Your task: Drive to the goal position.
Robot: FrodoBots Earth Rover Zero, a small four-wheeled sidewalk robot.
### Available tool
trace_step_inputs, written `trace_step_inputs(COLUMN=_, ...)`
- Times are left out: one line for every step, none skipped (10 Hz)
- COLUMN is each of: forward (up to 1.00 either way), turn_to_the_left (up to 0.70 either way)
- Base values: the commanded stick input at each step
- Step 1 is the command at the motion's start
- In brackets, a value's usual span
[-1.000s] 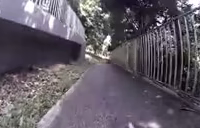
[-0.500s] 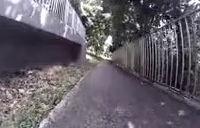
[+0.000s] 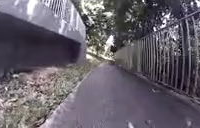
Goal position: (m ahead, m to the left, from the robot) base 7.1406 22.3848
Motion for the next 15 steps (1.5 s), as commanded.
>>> trace_step_inputs(forward=1.00, turn_to_the_left=-0.26)
trace_step_inputs(forward=1.00, turn_to_the_left=-0.10)
trace_step_inputs(forward=1.00, turn_to_the_left=0.00)
trace_step_inputs(forward=1.00, turn_to_the_left=0.00)
trace_step_inputs(forward=1.00, turn_to_the_left=0.00)
trace_step_inputs(forward=1.00, turn_to_the_left=0.00)
trace_step_inputs(forward=1.00, turn_to_the_left=0.00)
trace_step_inputs(forward=1.00, turn_to_the_left=0.00)
trace_step_inputs(forward=1.00, turn_to_the_left=0.00)
trace_step_inputs(forward=1.00, turn_to_the_left=0.00)
trace_step_inputs(forward=1.00, turn_to_the_left=0.00)
trace_step_inputs(forward=1.00, turn_to_the_left=0.00)
trace_step_inputs(forward=1.00, turn_to_the_left=0.00)
trace_step_inputs(forward=1.00, turn_to_the_left=0.00)
trace_step_inputs(forward=1.00, turn_to_the_left=0.00)
